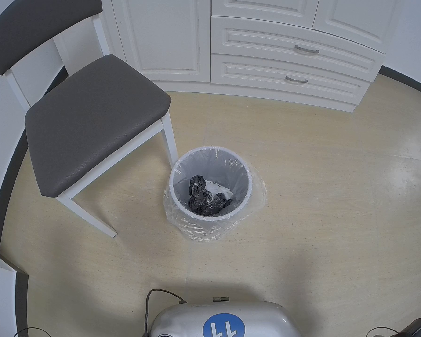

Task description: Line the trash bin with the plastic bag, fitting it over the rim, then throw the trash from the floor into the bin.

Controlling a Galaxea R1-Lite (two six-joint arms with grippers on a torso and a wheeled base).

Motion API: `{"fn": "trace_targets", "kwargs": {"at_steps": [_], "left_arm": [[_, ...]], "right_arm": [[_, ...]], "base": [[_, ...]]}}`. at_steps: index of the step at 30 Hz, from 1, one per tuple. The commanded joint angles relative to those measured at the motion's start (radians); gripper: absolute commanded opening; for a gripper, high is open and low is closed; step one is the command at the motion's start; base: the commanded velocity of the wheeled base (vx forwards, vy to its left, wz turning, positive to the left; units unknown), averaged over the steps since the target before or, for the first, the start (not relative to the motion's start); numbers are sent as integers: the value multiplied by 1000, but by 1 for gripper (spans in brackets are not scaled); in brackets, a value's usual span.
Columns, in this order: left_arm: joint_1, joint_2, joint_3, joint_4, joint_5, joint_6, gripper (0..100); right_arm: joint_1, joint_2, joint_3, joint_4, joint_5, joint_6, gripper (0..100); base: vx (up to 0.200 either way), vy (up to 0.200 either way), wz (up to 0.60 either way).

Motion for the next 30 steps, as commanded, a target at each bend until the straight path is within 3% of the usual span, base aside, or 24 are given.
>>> {"fn": "trace_targets", "kwargs": {"at_steps": [1, 8, 13, 16, 19, 24, 30], "left_arm": [[31, -93, 17, 34, -5, -7, 100], [88, -197, 17, 246, -54, -127, 100], [93, -199, 17, 284, -54, -210, 100], [114, -205, 17, 277, -52, -205, 100], [191, -291, 17, 292, -68, -190, 100], [189, -295, 17, 327, -69, -187, 100], [188, -295, 17, 436, -123, -164, 100]], "right_arm": [[0, -13, 13, -1, -1, 16, 100], [0, -13, 19, -3, -1, 15, 100], [0, -13, 19, -4, -7, 15, 100], [0, -13, 19, -4, -34, 16, 100], [0, -13, 19, -6, -67, 16, 100], [0, -13, 19, -33, -76, 22, 100], [0, -13, 19, -26, -76, 25, 100]], "base": [[0, 0, 0], [0, 0, 0], [0, 0, 0], [0, 0, 0], [0, 0, 0], [0, 0, 0], [0, 0, 0]]}}
